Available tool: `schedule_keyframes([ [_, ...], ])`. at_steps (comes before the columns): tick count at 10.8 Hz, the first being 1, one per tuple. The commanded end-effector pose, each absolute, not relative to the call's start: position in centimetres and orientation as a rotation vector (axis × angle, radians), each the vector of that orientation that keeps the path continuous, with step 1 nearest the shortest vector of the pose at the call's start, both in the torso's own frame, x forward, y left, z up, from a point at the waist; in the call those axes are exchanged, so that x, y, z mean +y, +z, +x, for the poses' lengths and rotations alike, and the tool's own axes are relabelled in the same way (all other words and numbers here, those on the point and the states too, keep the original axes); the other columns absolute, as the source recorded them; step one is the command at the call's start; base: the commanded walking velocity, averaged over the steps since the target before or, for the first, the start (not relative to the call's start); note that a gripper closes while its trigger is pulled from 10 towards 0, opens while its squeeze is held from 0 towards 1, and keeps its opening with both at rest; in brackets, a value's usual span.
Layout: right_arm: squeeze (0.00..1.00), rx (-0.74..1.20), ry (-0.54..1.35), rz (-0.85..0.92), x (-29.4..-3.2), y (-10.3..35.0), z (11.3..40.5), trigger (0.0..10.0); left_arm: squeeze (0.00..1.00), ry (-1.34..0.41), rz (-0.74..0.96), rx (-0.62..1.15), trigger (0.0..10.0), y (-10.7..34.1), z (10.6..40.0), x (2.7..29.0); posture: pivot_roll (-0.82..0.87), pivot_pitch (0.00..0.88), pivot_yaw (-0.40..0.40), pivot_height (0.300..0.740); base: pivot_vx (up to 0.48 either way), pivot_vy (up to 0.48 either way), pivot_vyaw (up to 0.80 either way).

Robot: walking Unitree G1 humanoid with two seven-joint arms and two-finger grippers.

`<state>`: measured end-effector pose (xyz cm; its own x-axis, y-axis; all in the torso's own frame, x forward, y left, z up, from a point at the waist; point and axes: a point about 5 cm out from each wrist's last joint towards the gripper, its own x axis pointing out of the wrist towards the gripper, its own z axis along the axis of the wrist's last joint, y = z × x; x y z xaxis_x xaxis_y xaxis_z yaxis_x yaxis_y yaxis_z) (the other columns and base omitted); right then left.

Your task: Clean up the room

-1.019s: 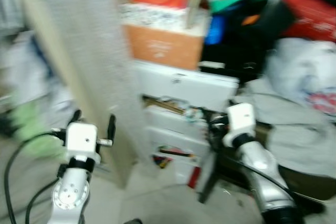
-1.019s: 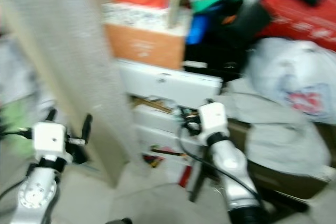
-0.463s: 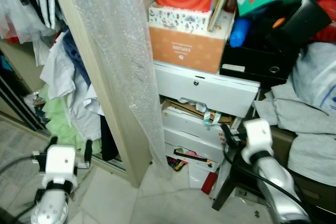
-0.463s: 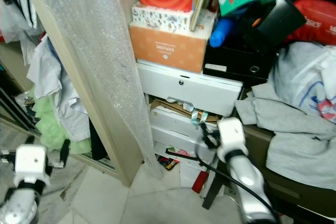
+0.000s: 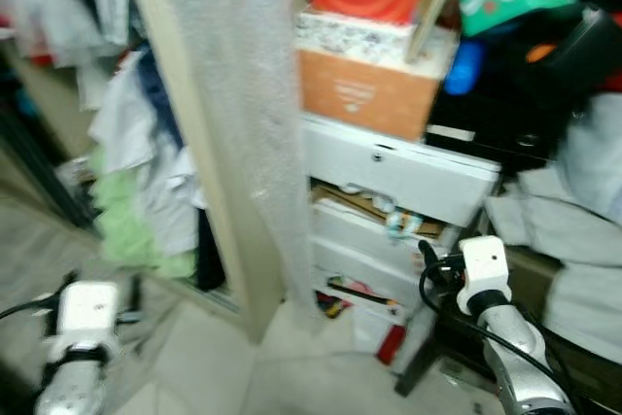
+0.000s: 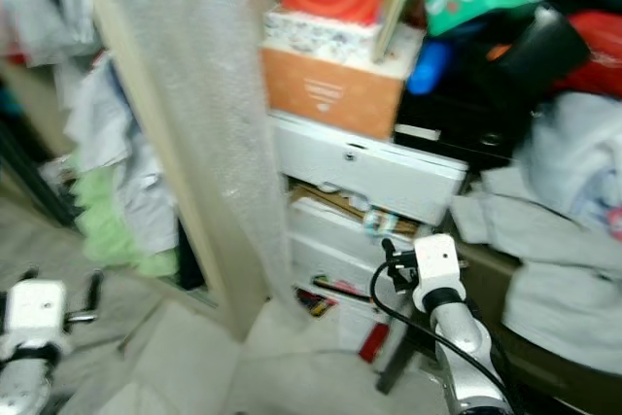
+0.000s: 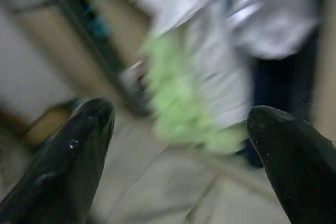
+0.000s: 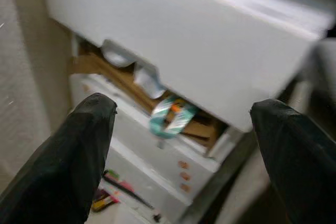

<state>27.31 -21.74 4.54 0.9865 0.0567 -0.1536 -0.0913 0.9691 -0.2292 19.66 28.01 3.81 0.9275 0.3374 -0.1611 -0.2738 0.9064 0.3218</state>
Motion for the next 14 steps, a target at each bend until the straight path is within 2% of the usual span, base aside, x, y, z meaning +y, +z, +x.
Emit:
schedule_keyframes([
  [1,0.00,0.153,0.067,-0.240,-21.8,4.2,27.2,10.0,0.00,0.367,0.285,0.232,10.0,3.5,19.2,29.0,-0.02,0.059,-0.003,0.740,0.000,0.000,0.46],
  [6,0.00,0.195,0.083,-0.272,-22.3,2.9,26.6,10.0,0.00,0.395,0.307,0.329,10.0,1.0,17.8,30.3,-0.03,0.065,-0.007,0.740,0.000,0.000,0.00],
  [10,0.00,0.339,-0.014,-0.202,-23.7,0.3,25.4,10.0,0.00,0.368,0.262,0.544,10.0,-3.0,16.4,29.6,-0.04,0.068,-0.012,0.740,0.000,0.000,0.00],
  [14,0.00,0.416,-0.013,-0.208,-23.7,-1.1,24.7,10.0,0.00,0.369,0.290,0.702,10.0,-5.1,14.5,29.9,-0.05,0.073,-0.006,0.740,0.000,0.000,0.00],
])
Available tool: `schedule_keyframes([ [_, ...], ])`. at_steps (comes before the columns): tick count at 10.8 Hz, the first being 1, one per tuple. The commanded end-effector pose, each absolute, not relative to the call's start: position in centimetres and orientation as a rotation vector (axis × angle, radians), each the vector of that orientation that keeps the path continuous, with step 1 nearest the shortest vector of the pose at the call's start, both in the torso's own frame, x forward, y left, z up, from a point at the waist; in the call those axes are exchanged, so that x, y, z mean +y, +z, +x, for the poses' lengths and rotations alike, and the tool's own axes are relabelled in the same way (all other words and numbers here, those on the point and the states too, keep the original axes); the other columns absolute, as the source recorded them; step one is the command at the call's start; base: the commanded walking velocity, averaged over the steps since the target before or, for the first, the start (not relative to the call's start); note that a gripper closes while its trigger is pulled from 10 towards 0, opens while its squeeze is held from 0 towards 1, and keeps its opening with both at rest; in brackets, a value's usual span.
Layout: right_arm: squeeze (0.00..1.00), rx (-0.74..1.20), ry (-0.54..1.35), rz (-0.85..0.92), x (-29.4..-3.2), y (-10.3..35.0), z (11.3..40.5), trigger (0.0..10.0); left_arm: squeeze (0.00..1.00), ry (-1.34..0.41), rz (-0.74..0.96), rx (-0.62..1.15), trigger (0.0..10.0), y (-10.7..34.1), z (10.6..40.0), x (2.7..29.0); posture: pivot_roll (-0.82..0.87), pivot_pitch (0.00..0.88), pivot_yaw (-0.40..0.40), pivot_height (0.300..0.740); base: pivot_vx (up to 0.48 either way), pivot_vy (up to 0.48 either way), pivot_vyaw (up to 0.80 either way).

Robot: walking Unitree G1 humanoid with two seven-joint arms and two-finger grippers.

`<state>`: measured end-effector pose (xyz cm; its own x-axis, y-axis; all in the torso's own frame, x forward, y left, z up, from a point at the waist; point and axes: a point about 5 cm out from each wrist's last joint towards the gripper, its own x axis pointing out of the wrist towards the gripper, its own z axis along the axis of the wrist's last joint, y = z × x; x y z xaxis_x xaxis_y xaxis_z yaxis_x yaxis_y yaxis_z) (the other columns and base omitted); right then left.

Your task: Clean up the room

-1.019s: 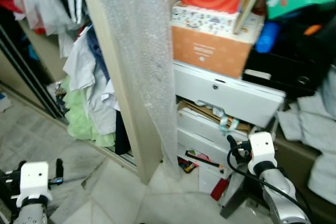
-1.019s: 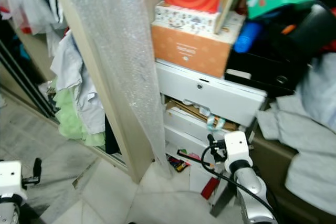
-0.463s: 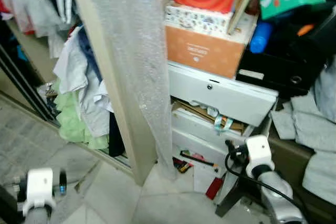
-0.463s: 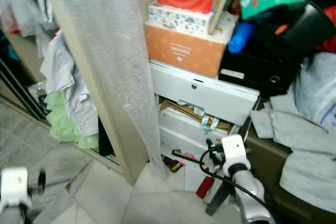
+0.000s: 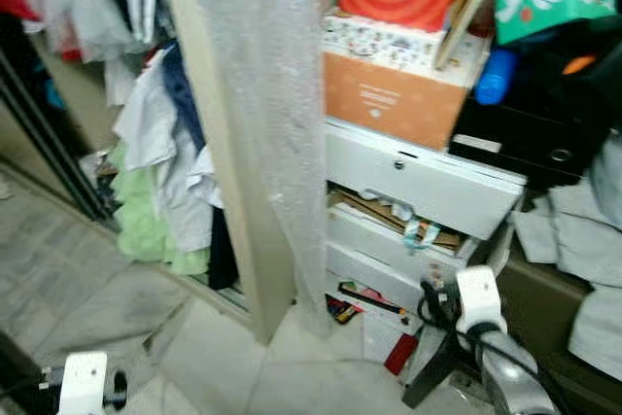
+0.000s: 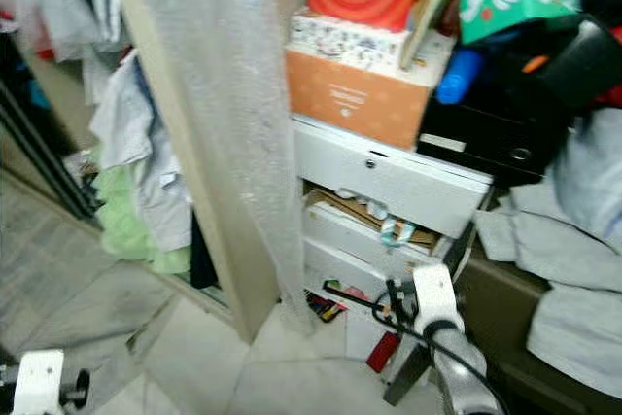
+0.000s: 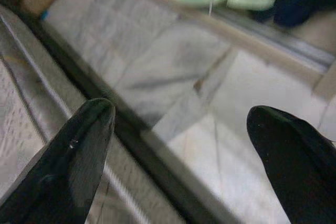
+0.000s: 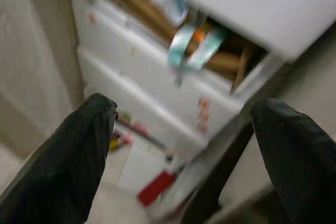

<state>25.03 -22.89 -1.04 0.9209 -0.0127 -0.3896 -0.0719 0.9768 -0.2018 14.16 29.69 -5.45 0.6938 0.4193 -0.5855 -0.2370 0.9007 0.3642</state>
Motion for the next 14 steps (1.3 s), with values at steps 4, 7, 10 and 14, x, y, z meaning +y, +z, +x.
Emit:
schedule_keyframes([
  [4,0.00,0.696,-0.102,-0.035,-23.7,-4.6,22.4,10.0,0.00,0.324,0.255,0.948,10.0,-7.6,12.6,28.9,-0.06,0.086,-0.009,0.740,0.000,0.000,0.00],
  [7,0.00,0.866,-0.124,-0.033,-23.5,-6.5,20.0,10.0,0.00,0.261,0.297,1.118,10.0,-8.8,10.9,28.4,-0.07,0.088,-0.010,0.740,0.000,0.000,0.00],
  [10,0.00,0.997,-0.100,-0.055,-22.8,-7.8,18.1,10.0,0.00,0.190,0.337,1.234,10.0,-9.4,10.1,27.7,-0.05,0.095,-0.005,0.740,0.000,0.000,0.00],
  [14,0.00,1.032,-0.075,-0.130,-21.7,-8.5,17.3,10.0,0.00,0.090,0.399,1.265,10.0,-10.0,11.1,24.9,-0.05,0.100,0.007,0.740,0.000,0.000,0.37],
])
